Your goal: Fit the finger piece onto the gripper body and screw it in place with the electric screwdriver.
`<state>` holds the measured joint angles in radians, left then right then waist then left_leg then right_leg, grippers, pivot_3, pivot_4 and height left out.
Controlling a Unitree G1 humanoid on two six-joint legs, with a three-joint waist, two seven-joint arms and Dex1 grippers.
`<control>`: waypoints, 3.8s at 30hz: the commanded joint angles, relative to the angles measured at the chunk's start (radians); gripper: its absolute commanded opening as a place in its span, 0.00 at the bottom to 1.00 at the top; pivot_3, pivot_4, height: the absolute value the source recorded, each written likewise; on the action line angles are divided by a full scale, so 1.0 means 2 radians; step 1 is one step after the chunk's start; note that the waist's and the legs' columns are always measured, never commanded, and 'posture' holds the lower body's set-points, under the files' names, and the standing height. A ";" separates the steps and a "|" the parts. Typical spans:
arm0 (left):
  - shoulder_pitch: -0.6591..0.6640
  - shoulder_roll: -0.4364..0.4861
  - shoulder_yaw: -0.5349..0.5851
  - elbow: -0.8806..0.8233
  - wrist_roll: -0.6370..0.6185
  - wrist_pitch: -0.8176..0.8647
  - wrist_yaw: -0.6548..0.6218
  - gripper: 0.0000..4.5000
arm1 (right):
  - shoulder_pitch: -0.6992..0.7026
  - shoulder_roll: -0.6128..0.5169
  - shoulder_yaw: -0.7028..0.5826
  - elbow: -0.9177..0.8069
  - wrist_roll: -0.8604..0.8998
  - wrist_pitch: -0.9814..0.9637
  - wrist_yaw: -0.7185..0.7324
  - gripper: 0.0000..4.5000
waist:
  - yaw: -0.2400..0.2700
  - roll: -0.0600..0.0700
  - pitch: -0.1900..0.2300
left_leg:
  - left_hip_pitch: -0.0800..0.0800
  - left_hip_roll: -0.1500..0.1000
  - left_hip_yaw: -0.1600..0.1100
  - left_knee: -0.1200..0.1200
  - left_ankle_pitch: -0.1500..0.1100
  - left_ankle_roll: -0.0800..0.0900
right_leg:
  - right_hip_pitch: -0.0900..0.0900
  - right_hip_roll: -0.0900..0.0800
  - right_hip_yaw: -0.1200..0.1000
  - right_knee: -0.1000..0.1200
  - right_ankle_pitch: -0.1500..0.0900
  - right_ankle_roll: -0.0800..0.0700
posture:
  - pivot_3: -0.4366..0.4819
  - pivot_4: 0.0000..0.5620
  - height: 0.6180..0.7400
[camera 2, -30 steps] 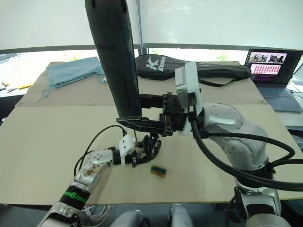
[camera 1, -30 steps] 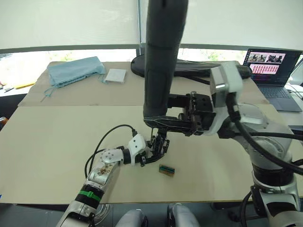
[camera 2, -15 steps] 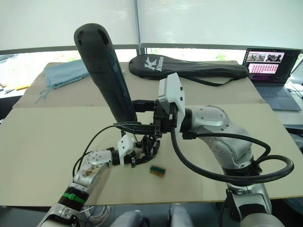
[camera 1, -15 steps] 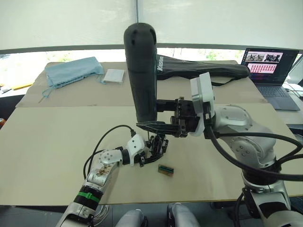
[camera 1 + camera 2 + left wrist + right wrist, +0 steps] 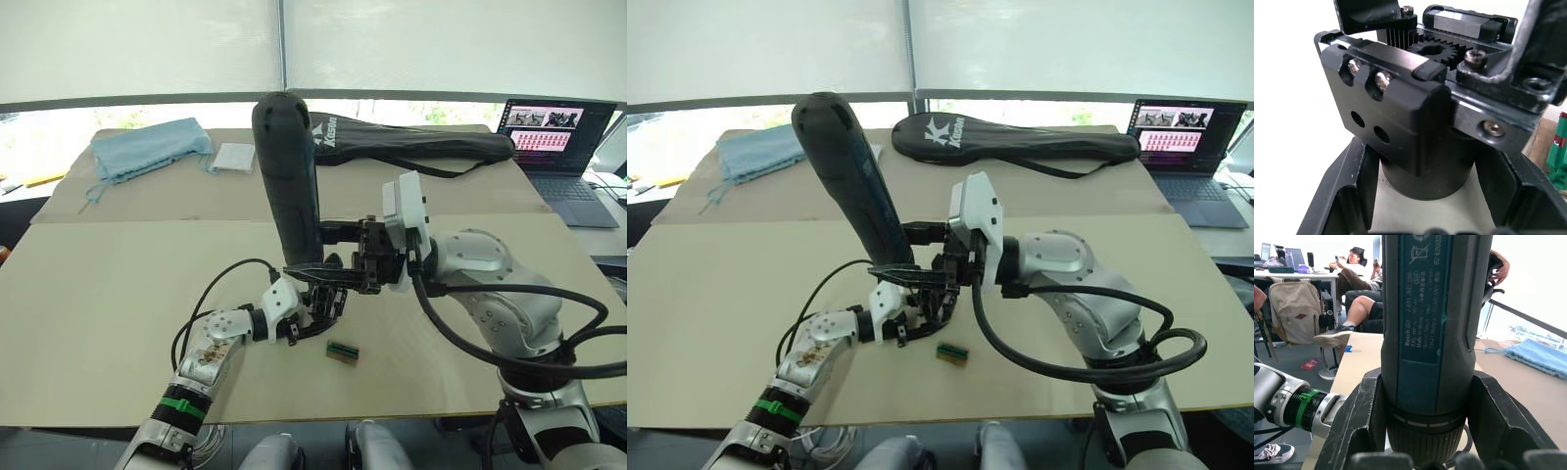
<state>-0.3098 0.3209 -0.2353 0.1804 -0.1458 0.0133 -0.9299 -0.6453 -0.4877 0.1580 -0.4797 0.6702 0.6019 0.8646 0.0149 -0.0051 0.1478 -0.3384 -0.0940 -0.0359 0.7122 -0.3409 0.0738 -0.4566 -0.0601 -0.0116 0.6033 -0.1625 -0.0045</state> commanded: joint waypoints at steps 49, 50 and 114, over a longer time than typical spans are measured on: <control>0.012 0.009 -0.011 0.003 0.009 0.029 0.004 0.51 | 0.020 0.012 0.004 -0.005 -0.044 -0.043 0.017 0.42 | -0.001 0.000 0.000 | 0.000 0.000 0.000 0.000 0.000 0.000 | 0.000 0.000 0.000 0.000 0.000 0.000 | 0.48 0.27 1.00; 0.012 0.010 -0.011 0.003 0.009 0.029 0.004 0.51 | 0.020 0.012 0.005 -0.005 -0.044 -0.043 0.017 0.42 | -0.001 0.000 0.000 | 0.000 0.000 0.000 0.000 0.000 0.000 | 0.000 0.000 0.000 0.000 0.000 0.000 | 0.48 0.27 1.00; 0.013 0.012 -0.013 0.001 0.008 0.034 0.003 0.51 | 0.090 0.027 0.024 0.017 -0.060 -0.026 -0.030 0.42 | -0.001 0.000 -0.003 | 0.001 0.000 0.000 0.000 0.000 0.000 | 0.001 0.000 0.000 0.000 0.000 0.000 | 0.48 0.27 1.00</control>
<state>-0.3028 0.3298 -0.2408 0.1633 -0.1462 0.0441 -0.9162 -0.4919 -0.4182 0.1794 -0.4694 0.5769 0.5265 0.8043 0.0121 -0.0046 0.1420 -0.3358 -0.0942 -0.0360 0.7115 -0.3408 0.0734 -0.4550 -0.0598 -0.0115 0.6034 -0.1626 -0.0045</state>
